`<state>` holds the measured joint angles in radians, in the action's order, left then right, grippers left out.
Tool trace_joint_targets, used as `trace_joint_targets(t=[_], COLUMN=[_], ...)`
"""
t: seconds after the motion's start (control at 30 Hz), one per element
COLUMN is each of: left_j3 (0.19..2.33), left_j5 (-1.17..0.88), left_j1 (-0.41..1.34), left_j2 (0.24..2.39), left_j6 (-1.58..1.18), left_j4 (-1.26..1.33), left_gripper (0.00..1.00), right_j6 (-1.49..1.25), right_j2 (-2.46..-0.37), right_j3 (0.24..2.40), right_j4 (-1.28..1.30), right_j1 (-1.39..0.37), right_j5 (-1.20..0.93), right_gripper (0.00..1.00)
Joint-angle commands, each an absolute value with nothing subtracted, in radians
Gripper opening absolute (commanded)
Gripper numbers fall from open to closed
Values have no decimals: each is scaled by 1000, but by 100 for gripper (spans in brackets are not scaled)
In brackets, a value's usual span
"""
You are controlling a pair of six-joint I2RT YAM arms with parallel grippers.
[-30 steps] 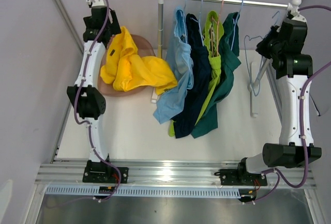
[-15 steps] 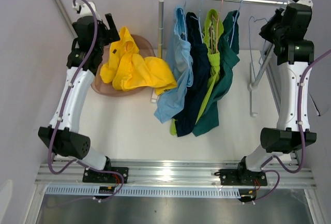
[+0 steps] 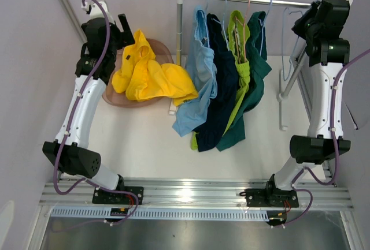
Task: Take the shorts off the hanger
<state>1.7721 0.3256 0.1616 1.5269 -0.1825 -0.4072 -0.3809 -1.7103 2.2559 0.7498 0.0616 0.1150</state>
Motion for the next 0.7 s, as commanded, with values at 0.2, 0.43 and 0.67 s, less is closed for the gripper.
trace_joint_targets(t=[0.2, 0.43, 0.67], left_j3=[1772, 1773, 1772], left_j5=[285, 294, 301], left_j1=[187, 222, 244], left_j2=[1491, 1488, 1479], left_j6=[-150, -135, -127], left_j4=[-383, -388, -391], left_gripper=[99, 99, 99], right_j6=[-351, -367, -333], right_j2=[-1763, -1642, -1488], right_j3=[2185, 2105, 2074], right_j4=[689, 715, 765], right_j1=[92, 100, 100], right_j5=[133, 144, 268], right_gripper=[0, 85, 99])
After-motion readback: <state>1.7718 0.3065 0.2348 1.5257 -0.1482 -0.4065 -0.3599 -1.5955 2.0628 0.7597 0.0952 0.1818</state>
